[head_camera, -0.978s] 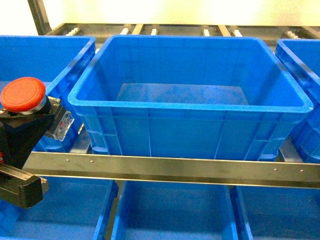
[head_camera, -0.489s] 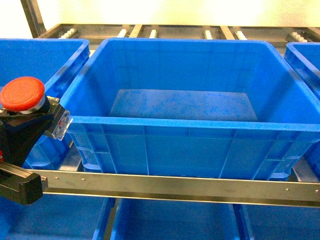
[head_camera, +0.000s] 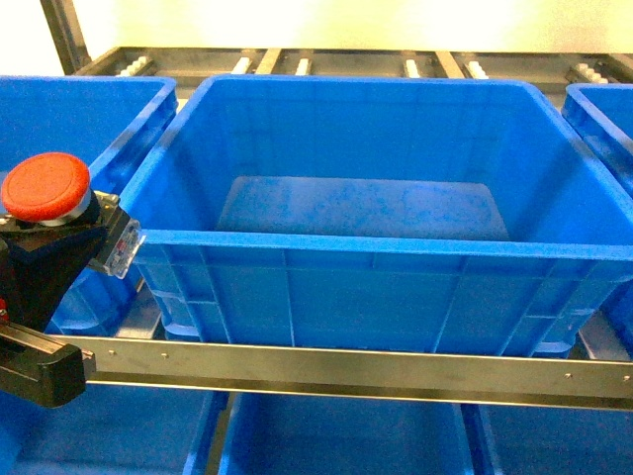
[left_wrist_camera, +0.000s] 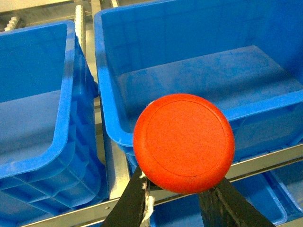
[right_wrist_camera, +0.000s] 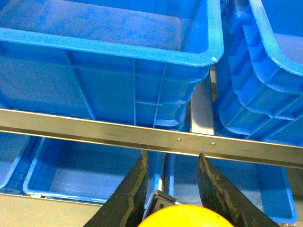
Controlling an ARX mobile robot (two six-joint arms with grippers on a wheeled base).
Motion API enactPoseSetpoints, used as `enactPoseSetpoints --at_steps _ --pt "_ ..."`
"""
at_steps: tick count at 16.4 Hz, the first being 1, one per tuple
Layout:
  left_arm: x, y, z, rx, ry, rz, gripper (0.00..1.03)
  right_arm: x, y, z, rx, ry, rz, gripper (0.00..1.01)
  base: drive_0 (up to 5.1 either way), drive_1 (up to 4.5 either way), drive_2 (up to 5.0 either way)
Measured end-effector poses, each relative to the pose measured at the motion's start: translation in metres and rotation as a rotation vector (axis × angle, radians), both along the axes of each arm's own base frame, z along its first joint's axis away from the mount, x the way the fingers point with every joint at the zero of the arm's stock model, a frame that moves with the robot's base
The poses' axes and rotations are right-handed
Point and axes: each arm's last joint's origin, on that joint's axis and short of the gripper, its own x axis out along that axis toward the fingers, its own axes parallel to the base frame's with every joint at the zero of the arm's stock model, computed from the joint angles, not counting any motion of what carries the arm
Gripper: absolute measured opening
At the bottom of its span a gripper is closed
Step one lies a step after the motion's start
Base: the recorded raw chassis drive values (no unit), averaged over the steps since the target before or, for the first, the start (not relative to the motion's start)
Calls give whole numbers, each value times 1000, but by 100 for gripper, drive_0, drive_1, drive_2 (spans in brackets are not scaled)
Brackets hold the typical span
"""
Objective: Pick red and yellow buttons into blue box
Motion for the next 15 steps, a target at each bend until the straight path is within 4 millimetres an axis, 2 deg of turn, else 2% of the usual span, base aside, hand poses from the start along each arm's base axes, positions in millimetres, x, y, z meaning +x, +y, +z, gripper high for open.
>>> enactPoseSetpoints --at_steps 2,4,5,6,7,10,12,15 --pt "0 0 0 0 0 0 19 11 3 12 10 -34 24 29 0 0 0" --pt "0 0 0 0 0 0 19 42 0 41 23 -89 35 29 0 0 0" --pt "0 0 0 0 0 0 19 86 -2 64 11 -126 59 29 0 0 0" --pt "0 0 0 0 1 0 19 144 5 71 -5 -92 116 29 0 0 0" --pt "0 0 0 0 0 0 19 164 11 72 -9 -79 141 29 0 0 0" --pt "0 0 0 0 0 0 19 208 39 67 -16 -43 219 29 0 0 0" --pt "0 0 0 0 0 0 19 229 72 50 -14 57 329 29 0 0 0" --pt "0 0 0 0 0 0 19 244 107 22 -49 152 427 29 0 0 0"
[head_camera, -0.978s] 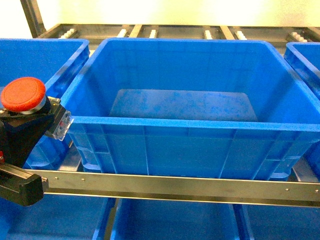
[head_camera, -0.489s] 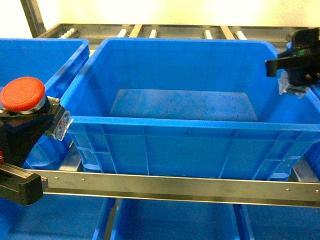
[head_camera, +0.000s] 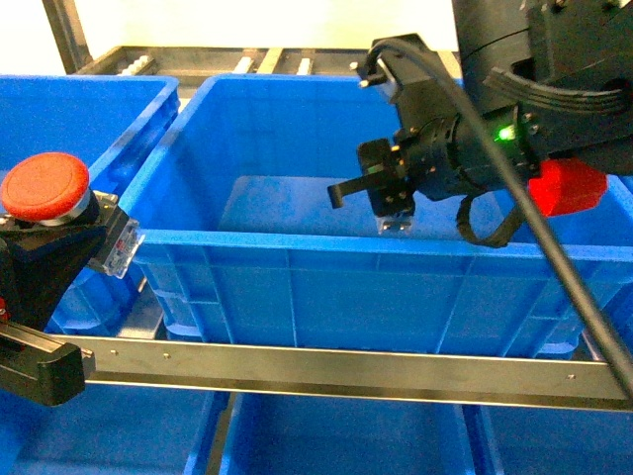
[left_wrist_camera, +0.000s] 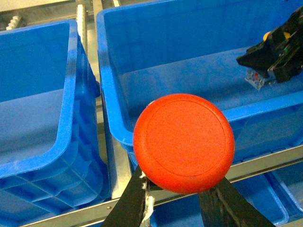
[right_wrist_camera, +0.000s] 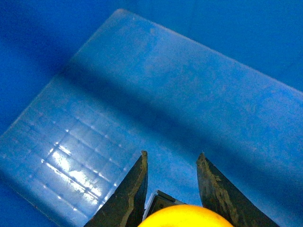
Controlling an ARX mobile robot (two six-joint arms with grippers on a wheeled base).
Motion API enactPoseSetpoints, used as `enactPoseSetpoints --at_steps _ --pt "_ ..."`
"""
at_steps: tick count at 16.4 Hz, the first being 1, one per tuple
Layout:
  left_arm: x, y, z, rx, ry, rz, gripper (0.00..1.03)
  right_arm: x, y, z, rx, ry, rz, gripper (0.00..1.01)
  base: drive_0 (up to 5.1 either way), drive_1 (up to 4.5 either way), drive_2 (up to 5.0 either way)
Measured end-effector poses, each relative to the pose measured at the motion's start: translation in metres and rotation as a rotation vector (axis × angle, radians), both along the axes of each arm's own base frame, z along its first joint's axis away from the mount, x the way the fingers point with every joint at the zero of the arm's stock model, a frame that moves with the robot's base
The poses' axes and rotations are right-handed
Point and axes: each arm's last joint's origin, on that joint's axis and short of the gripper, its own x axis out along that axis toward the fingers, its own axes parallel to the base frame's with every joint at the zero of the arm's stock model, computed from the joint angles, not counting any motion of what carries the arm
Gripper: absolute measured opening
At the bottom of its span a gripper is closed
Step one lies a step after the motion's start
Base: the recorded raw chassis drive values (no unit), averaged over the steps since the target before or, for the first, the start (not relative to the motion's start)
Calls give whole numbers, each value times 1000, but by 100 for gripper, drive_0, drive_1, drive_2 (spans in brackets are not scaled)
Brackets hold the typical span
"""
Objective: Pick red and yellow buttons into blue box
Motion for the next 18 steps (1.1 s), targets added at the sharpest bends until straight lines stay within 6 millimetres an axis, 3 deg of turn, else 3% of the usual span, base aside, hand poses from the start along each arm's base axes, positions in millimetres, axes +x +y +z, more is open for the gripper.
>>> enactPoseSetpoints --at_steps 2,6,8,10,12,16,18 --pt "0 0 0 0 0 0 19 7 2 -13 -29 29 11 31 0 0 0" --pt "0 0 0 0 0 0 19 9 0 -11 -25 -16 6 77 0 0 0" --pt "0 0 0 0 0 0 19 -7 -9 3 20 -71 -21 100 0 0 0" --pt "0 0 0 0 0 0 19 -37 -33 44 80 -229 -93 98 0 0 0" --pt "0 0 0 0 0 0 19 -80 -61 82 125 -363 -176 98 0 0 0" --pt "0 0 0 0 0 0 19 -165 -114 106 154 -510 -347 98 0 0 0" --pt "0 0 0 0 0 2 19 -210 -135 96 170 -521 -447 98 0 0 0"
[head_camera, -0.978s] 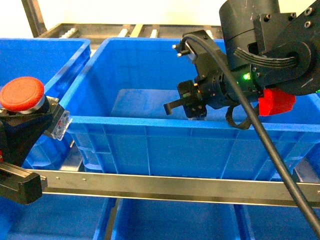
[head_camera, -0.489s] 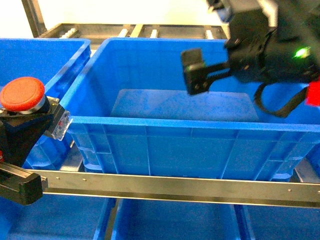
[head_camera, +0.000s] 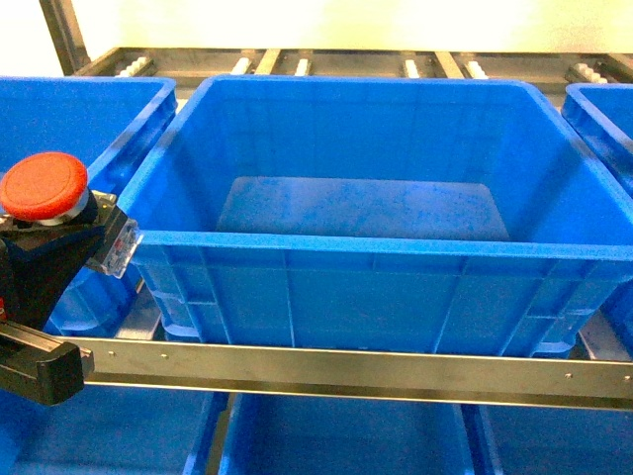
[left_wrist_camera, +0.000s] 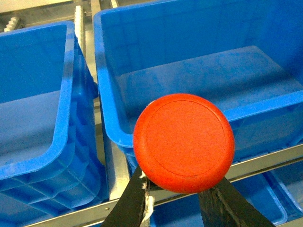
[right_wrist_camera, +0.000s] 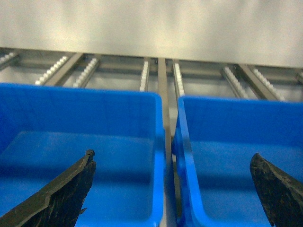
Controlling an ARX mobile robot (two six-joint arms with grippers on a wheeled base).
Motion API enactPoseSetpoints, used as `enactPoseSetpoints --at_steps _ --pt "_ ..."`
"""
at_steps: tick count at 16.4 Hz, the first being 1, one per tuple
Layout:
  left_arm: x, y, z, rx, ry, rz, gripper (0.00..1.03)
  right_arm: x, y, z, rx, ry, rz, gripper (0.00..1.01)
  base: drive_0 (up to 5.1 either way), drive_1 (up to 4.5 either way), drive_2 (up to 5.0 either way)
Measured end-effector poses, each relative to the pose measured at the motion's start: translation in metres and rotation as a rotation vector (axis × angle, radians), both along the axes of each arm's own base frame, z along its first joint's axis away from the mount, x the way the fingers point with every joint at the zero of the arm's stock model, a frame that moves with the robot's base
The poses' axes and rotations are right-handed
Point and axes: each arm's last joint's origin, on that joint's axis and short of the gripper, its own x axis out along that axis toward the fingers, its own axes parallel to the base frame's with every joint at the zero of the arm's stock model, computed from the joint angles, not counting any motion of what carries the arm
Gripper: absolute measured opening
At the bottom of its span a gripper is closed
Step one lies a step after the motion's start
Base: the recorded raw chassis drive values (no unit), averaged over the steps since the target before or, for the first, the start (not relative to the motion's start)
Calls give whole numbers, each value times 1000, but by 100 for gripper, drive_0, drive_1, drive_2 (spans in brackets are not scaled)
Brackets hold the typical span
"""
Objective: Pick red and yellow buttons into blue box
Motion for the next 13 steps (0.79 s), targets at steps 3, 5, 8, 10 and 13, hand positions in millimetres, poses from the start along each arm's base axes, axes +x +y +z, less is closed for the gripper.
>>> enactPoseSetpoints --at_steps 3,5,8,10,13 --pt "0 -1 0 0 0 -3 19 -42 -9 -27 28 59 -83 98 0 0 0" --pt "0 -1 0 0 0 -3 19 -41 -9 -22 39 39 -86 98 0 0 0" --pt "9 -1 8 -16 -26 -16 19 -42 -9 -23 39 40 -86 98 0 0 0" --pt "33 -2 23 -36 -67 -49 19 -42 -9 -23 39 40 -86 98 0 0 0" --pt "85 -5 26 -51 51 -152 19 -42 -9 -23 39 40 -86 98 0 0 0"
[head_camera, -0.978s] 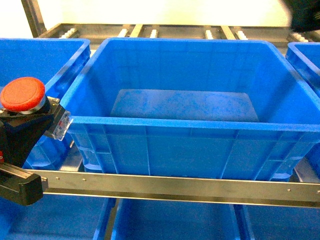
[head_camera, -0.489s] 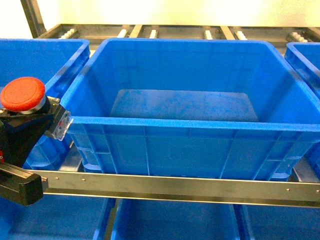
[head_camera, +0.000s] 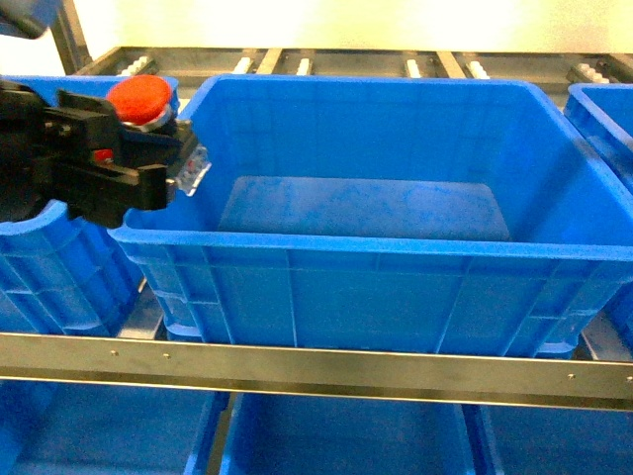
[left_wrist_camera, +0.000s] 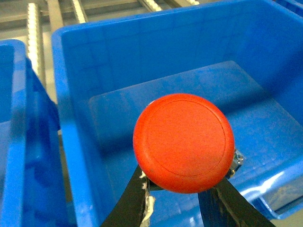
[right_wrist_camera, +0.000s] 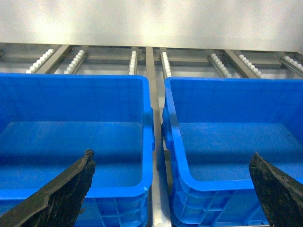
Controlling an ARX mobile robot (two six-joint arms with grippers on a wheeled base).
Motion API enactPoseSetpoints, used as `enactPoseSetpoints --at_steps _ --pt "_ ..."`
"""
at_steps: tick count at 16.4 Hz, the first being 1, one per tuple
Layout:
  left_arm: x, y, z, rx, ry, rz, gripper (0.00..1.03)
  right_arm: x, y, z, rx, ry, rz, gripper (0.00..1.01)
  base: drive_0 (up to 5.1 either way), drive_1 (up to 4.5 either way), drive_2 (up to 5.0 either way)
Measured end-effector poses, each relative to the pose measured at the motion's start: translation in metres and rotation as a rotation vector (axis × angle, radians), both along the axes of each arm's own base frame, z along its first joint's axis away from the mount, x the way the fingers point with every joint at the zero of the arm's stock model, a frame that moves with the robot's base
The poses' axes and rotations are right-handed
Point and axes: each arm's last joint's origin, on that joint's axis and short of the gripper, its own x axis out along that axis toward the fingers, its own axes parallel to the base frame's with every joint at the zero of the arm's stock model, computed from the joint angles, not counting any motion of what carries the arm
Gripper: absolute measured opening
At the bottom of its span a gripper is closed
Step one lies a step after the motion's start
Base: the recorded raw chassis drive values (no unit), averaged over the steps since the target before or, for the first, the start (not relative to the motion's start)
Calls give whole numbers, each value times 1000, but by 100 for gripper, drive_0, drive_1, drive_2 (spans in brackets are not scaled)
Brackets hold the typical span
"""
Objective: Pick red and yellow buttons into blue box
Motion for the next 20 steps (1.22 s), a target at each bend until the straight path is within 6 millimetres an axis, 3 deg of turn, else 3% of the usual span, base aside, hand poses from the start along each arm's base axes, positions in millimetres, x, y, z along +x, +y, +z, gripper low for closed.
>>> enactPoseSetpoints --at_steps 4,6,8,12,19,20 --pt "91 -23 19 -12 56 -170 19 0 0 0 0 0 0 98 0 0 0" --pt "122 -34 11 45 126 -218 19 0 0 0 0 0 0 98 0 0 0" --pt "124 -34 -4 87 203 -248 19 0 0 0 0 0 0 98 0 0 0" --pt "109 -23 -29 174 222 -241 19 0 0 0 0 0 0 98 0 0 0" --pt "106 -24 -15 122 102 -228 96 0 0 0 0 0 0 98 0 0 0" --pt "108 -23 -10 95 88 -213 99 0 0 0 0 0 0 98 0 0 0"
